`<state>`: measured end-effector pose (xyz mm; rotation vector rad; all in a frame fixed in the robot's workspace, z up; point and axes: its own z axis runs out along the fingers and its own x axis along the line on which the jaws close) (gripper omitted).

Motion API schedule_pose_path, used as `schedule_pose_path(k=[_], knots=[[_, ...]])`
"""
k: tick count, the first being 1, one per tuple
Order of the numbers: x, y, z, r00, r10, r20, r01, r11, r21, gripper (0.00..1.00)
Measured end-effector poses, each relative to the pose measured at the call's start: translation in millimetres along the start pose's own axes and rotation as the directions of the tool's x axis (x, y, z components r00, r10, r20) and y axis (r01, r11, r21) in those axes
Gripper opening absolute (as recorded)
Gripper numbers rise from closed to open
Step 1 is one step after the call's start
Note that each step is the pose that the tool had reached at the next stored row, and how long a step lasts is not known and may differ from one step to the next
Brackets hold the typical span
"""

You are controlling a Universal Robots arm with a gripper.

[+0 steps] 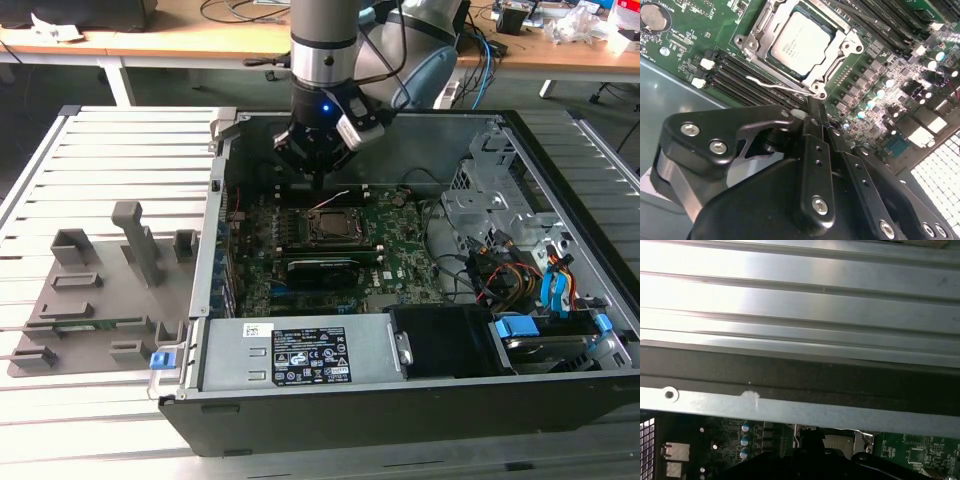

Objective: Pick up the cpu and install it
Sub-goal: 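Install the first cpu locking lever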

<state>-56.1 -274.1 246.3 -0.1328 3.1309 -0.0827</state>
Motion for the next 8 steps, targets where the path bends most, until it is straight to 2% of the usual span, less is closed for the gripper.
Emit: schedule_pose_path(k=[5, 8], knots=[[-3.7, 1.0, 6.0, 1.0000, 0.000, -0.0003, 0.000, 1.0000, -0.0001, 0.11], [-4.6, 3.4, 13.1, 1.0000, -0.001, -0.0003, 0.001, 1.0000, -0.0001, 0.11]])
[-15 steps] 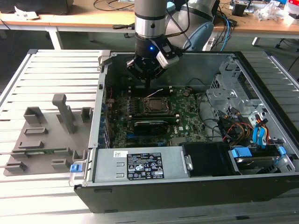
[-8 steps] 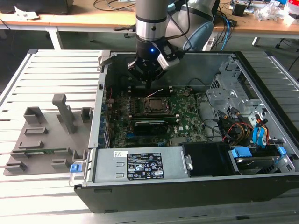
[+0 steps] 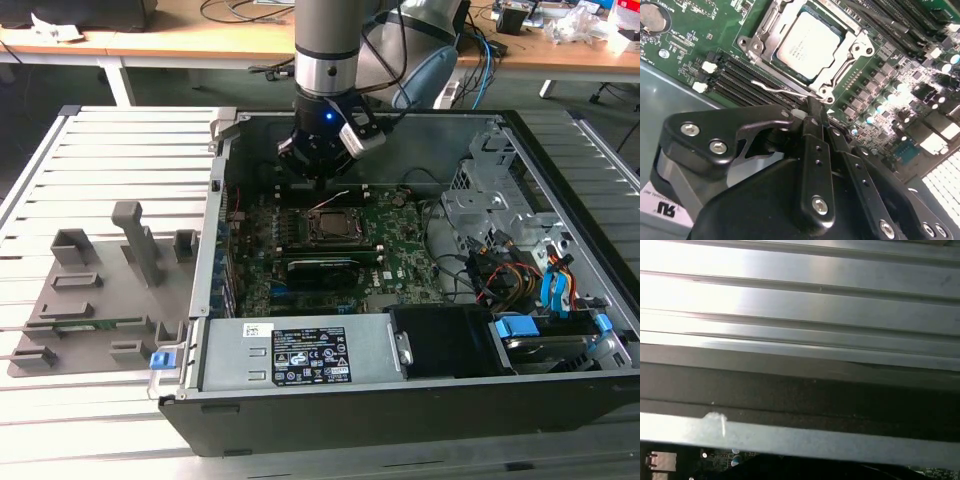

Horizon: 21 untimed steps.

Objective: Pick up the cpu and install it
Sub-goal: 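Install the first cpu locking lever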

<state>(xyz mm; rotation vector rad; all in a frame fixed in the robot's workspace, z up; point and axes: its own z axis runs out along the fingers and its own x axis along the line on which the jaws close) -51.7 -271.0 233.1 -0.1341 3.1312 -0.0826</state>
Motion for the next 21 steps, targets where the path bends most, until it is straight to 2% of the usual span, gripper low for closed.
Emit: schedule_pose_path(k=[4, 10, 16, 21], knots=[[-2.8, 5.0, 6.1, 1.0000, -0.001, 0.0000, 0.001, 1.0000, -0.0001, 0.11], [-9.4, 6.6, 14.5, 0.9999, -0.011, -0.0003, 0.011, 0.9999, 0.0008, 0.11], [-28.1, 5.5, 23.3, 0.9998, -0.018, -0.0001, 0.018, 0.9998, 0.0001, 0.11], [-33.8, 5.2, 26.6, 0.9998, -0.018, -0.0001, 0.018, 0.9998, 0.0000, 0.11]])
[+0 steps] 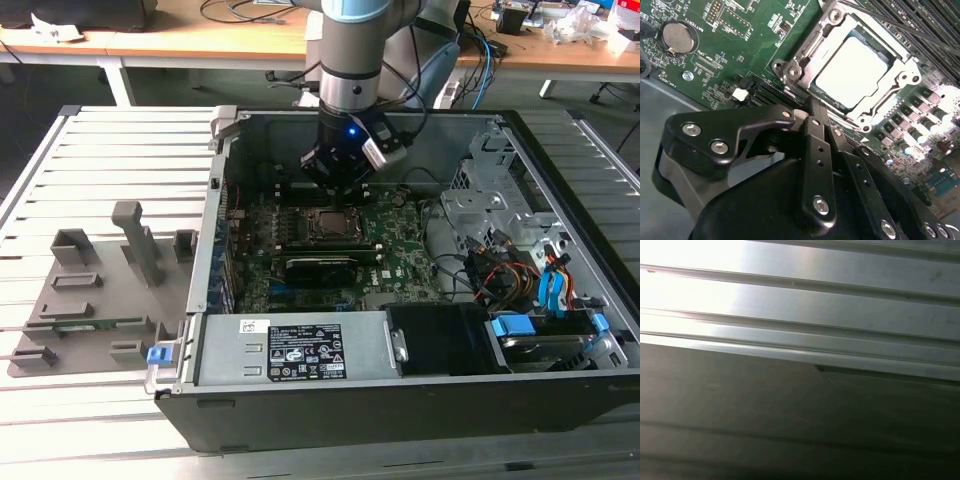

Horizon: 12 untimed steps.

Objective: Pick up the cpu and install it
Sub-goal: 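Install the first cpu locking lever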

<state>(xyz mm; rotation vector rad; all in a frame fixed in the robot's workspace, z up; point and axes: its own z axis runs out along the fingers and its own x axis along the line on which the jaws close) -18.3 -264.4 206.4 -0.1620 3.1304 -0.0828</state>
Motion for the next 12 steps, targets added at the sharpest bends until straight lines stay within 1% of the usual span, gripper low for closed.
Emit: schedule_pose_path(k=[3, 12], knots=[[-2.7, -0.3, 1.7, 1.0000, 0.000, 0.0000, 0.000, 1.0000, -0.0001, 0.11], [-6.0, -2.9, 5.2, 1.0000, 0.000, -0.0006, 0.000, 1.0000, 0.0003, 0.11]])
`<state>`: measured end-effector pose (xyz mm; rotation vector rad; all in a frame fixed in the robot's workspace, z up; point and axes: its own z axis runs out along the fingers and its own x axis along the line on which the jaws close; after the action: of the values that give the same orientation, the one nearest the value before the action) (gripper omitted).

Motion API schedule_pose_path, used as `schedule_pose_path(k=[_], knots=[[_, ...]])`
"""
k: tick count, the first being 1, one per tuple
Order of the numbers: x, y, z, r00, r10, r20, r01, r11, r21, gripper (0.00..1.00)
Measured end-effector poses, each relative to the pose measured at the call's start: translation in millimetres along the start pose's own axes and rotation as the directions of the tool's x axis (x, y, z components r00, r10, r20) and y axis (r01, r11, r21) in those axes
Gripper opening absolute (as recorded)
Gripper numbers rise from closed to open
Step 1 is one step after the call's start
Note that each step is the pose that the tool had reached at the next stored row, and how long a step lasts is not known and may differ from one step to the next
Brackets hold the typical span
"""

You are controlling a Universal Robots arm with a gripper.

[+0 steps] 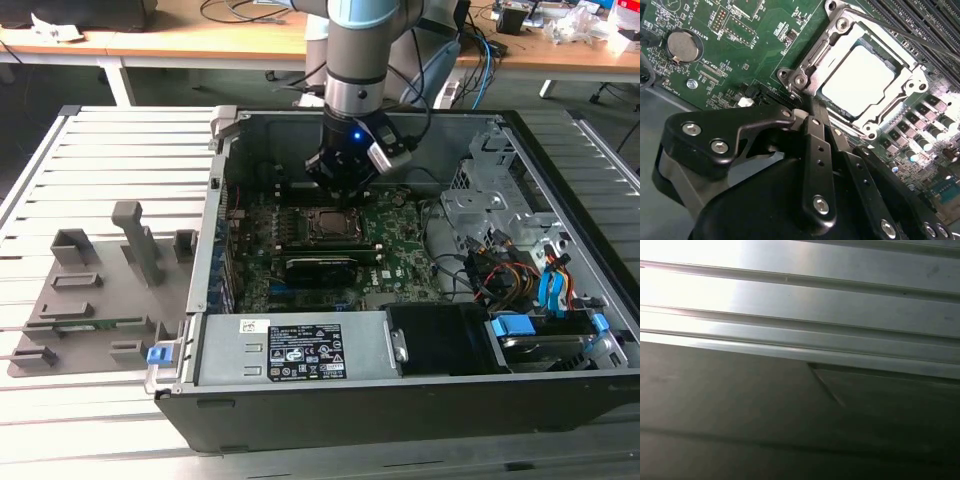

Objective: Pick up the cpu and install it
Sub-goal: 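Install the first cpu locking lever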

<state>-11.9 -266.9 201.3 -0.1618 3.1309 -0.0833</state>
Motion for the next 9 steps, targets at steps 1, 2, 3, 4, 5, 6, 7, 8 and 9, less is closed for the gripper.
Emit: schedule_pose_path(k=[1, 2, 3, 4, 5, 6, 7, 8, 9], knots=[[-1.1, -0.2, 1.1, 1.0000, 0.000, -0.0002, 0.000, 1.0000, 0.0005, 0.11], [-2.1, -0.3, 1.8, 1.0000, 0.000, -0.0002, 0.000, 1.0000, 0.0004, 0.11], [-3.5, -0.3, 2.6, 1.0000, -0.001, 0.0001, 0.001, 1.0000, 0.0000, 0.11], [-5.4, -0.8, 2.5, 1.0000, -0.002, -0.0014, 0.002, 1.0000, 0.0002, 0.11], [-5.8, -1.3, 2.0, 1.0000, -0.002, -0.0025, 0.002, 1.0000, -0.0008, 0.11], [-6.3, -1.3, 2.0, 1.0000, -0.002, -0.0026, 0.002, 1.0000, -0.0014, 0.11], [-6.4, -1.3, 1.8, 1.0000, -0.002, -0.0022, 0.002, 1.0000, -0.0015, 0.11], [-6.7, -1.0, 1.4, 1.0000, -0.002, -0.0012, 0.002, 1.0000, -0.0011, 0.11], [-7.2, -0.5, 0.9, 1.0000, -0.002, 0.0009, 0.002, 1.0000, -0.0025, 0.11]])
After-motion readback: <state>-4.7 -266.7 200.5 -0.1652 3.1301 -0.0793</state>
